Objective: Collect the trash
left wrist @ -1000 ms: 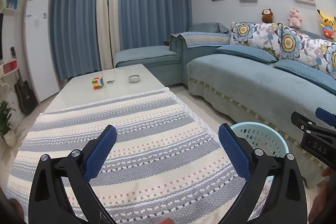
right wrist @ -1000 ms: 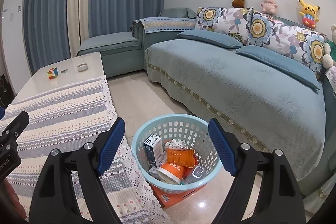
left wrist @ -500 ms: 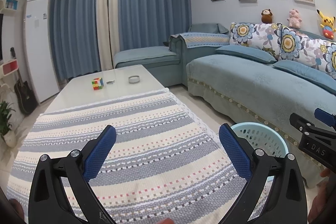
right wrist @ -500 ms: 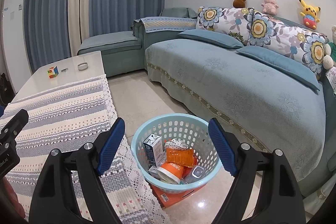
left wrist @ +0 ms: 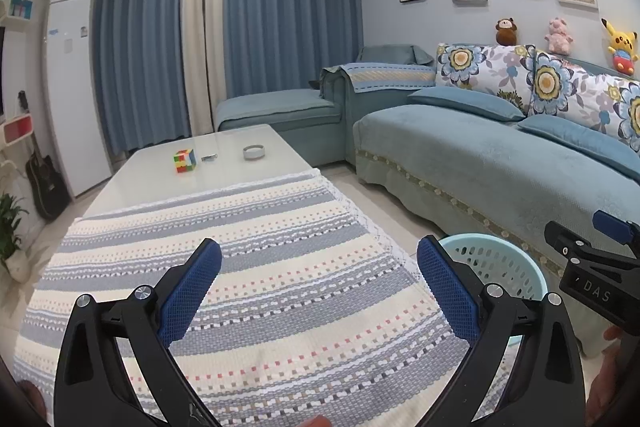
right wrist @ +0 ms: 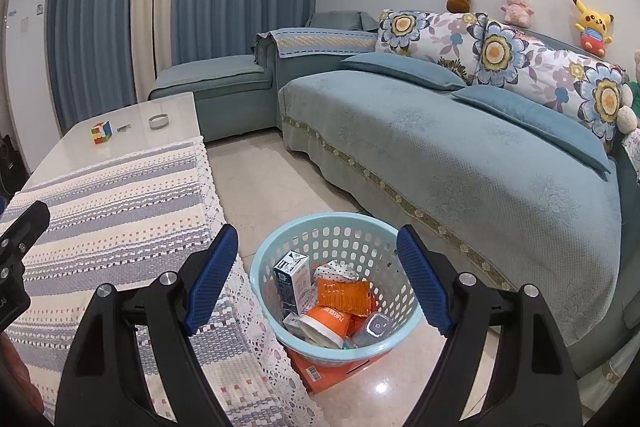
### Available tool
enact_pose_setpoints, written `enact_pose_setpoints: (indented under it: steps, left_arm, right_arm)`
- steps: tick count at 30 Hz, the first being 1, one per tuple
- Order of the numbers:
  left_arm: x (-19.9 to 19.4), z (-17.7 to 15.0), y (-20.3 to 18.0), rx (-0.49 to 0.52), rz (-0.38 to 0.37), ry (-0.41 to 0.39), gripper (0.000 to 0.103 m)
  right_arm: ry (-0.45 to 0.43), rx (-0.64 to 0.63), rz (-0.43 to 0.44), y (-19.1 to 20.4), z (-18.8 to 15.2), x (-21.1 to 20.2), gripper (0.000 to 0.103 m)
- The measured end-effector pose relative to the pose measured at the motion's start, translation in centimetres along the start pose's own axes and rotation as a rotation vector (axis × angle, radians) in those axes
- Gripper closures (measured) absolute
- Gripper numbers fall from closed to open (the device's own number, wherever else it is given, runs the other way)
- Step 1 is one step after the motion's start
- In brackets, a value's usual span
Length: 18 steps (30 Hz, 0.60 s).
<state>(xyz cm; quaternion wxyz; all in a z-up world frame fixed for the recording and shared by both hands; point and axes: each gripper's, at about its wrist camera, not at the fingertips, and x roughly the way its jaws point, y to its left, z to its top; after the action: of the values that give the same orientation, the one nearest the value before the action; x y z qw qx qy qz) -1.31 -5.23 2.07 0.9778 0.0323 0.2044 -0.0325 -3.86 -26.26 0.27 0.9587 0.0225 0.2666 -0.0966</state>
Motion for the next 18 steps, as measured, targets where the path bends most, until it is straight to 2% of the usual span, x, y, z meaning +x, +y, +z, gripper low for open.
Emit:
enact_pose_setpoints:
  steps: [18]
  left_arm:
    - [-0.05,-0.04,0.25,0.002,-0.016,0.013,0.008]
  right_arm:
    - [0.003,0.004,0.023,-0.19,-0.07,-0.09,0.026]
